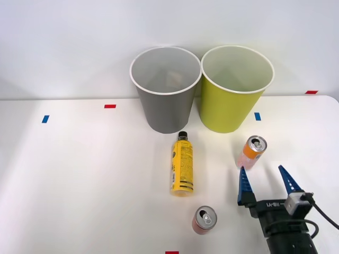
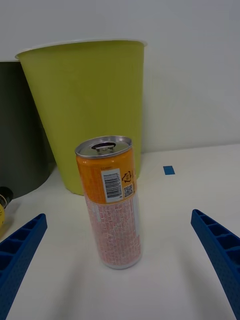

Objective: Put cans in the gray bin, plastic bottles in the light green bin

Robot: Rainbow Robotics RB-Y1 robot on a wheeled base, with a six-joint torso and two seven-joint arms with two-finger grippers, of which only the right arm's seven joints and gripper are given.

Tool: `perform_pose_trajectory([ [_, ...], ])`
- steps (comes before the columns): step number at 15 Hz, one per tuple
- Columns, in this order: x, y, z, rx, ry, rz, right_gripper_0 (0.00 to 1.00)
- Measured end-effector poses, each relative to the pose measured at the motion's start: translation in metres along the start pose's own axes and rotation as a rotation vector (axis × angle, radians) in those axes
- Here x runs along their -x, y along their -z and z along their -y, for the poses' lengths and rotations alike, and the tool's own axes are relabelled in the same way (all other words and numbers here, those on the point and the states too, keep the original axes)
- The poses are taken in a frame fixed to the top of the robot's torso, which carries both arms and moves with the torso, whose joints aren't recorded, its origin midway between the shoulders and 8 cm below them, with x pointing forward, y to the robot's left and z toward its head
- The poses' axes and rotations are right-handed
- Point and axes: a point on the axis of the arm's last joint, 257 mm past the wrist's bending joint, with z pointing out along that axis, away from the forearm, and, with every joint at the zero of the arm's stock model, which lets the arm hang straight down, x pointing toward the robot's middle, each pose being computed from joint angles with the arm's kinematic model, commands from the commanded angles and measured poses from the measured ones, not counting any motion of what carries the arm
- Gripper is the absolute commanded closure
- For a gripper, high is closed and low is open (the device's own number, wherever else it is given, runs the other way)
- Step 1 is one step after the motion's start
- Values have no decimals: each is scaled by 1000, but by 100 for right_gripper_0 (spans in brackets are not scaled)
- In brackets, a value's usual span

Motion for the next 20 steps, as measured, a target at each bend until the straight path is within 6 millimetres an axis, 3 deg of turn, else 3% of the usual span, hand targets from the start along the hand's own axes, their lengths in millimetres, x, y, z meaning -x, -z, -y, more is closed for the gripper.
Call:
perform_pose_trajectory([
  [11,4,-53,-7,0,15,-36,0],
  [20,3,-73,-7,-11,33,-65,0],
])
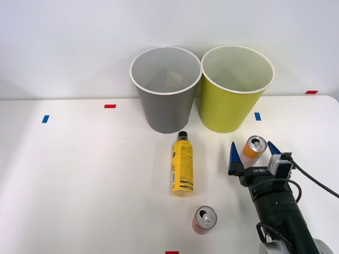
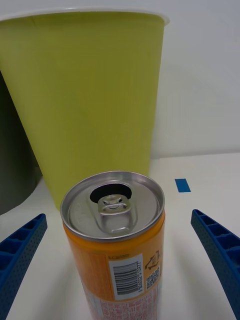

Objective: Put cans in the gray bin, plastic bottles in the light green bin

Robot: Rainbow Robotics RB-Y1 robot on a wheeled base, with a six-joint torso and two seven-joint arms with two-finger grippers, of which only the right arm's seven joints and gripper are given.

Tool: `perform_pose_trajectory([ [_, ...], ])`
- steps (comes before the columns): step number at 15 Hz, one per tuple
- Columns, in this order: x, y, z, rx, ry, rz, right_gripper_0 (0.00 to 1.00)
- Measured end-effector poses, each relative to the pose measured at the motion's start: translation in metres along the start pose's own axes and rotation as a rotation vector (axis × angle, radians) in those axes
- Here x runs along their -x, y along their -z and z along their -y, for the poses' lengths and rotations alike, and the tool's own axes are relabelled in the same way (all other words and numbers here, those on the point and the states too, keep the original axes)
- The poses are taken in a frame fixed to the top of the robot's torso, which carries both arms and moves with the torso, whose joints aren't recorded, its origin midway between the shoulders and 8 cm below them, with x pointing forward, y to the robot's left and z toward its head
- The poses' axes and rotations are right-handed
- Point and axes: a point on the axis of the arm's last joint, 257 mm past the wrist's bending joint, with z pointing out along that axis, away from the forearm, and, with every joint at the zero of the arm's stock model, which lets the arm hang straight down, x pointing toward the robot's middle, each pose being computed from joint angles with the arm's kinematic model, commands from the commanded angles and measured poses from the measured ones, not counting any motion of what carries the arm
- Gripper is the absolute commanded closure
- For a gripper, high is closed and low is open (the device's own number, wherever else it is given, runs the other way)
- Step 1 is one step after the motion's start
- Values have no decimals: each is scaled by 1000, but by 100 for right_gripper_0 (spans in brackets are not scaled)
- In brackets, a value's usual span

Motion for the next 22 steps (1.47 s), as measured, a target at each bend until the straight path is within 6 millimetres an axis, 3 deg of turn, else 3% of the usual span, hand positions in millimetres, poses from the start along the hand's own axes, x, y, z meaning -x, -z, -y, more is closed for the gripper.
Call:
perform_pose_trajectory([
  [5,-3,-2,0,-2,16,-15,0],
  [6,-3,-3,-1,-2,20,-15,14],
  [7,-3,-3,-1,-2,24,-15,61],
  [8,-2,-3,-2,-1,28,-14,91],
  [9,-1,-4,-3,1,30,-12,99],
  [18,4,-8,-10,10,28,2,100],
  [22,16,5,-14,69,80,41,100],
])
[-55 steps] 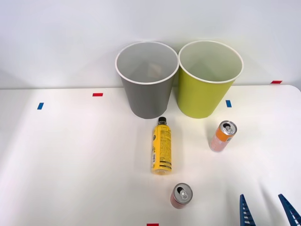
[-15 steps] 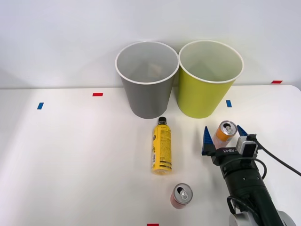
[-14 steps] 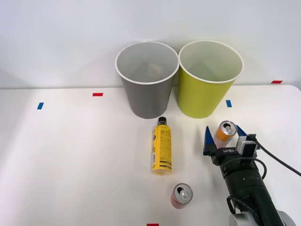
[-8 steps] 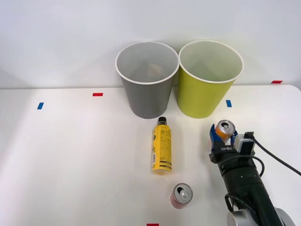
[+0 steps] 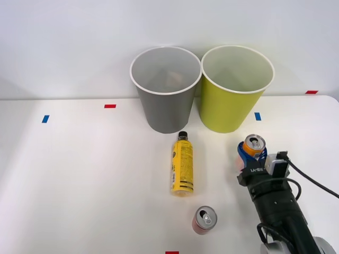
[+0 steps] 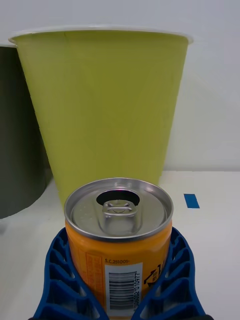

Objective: Put cans in the gray bin, plastic bottles in the light green bin

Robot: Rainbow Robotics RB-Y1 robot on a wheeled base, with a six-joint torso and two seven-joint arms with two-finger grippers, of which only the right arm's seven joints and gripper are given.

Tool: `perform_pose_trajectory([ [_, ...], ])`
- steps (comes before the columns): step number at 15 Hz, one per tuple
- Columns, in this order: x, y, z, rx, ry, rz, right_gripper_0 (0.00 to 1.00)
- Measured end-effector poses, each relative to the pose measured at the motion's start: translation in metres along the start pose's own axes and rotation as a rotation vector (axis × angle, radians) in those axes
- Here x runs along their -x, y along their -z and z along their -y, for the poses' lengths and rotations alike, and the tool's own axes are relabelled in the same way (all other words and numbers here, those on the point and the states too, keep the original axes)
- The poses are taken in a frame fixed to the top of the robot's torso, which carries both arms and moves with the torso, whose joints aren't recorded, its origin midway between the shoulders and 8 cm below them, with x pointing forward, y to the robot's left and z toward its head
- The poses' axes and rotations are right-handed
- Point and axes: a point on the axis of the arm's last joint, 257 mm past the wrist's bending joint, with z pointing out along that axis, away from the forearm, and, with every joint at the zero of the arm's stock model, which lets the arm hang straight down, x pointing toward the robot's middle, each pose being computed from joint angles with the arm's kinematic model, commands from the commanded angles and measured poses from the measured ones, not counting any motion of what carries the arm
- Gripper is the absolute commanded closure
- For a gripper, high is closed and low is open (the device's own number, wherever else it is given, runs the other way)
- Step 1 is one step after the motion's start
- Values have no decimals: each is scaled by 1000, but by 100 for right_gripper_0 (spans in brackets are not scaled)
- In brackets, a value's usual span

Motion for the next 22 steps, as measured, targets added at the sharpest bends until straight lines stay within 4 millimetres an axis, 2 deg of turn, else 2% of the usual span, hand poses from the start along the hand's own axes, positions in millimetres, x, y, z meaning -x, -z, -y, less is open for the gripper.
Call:
perform_pose_trajectory([
  [4,28,23,-11,71,8,29,100],
  [9,76,26,-23,125,-28,112,100],
  [15,159,2,-48,219,-126,281,100],
  [19,187,-15,-62,223,-128,238,100],
  [22,230,-40,-83,267,-134,262,100],
])
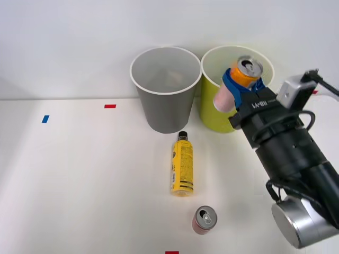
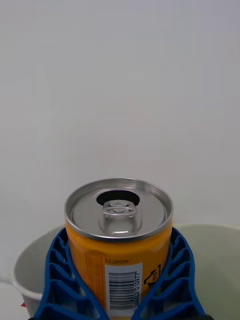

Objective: Put cans in the gray bin, plastic bottles in the light green bin

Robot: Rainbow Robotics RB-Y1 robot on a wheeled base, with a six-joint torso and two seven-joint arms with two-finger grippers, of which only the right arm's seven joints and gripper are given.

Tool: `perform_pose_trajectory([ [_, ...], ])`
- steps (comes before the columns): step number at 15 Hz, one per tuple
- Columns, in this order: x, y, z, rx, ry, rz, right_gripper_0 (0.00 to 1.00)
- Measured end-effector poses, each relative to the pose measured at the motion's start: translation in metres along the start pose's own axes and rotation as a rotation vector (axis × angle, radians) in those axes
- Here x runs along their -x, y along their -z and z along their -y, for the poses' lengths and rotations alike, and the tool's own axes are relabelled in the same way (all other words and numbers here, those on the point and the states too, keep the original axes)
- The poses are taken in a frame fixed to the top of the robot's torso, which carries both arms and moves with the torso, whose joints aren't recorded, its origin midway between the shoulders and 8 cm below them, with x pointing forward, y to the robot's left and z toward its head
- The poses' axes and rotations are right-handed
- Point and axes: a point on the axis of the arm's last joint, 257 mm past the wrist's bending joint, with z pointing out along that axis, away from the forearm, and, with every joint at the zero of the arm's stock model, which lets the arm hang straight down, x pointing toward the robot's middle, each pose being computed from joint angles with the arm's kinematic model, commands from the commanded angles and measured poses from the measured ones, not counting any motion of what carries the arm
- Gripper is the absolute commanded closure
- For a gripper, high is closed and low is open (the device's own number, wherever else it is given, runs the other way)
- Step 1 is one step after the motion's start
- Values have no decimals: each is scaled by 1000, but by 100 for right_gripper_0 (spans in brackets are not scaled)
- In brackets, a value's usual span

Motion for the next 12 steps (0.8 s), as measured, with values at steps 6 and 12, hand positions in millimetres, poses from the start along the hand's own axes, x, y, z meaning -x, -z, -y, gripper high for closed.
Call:
perform_pose_trajectory([
  [6,-6,-84,-13,55,-50,10,100],
  [12,-43,-151,-41,106,-100,-24,100],
])
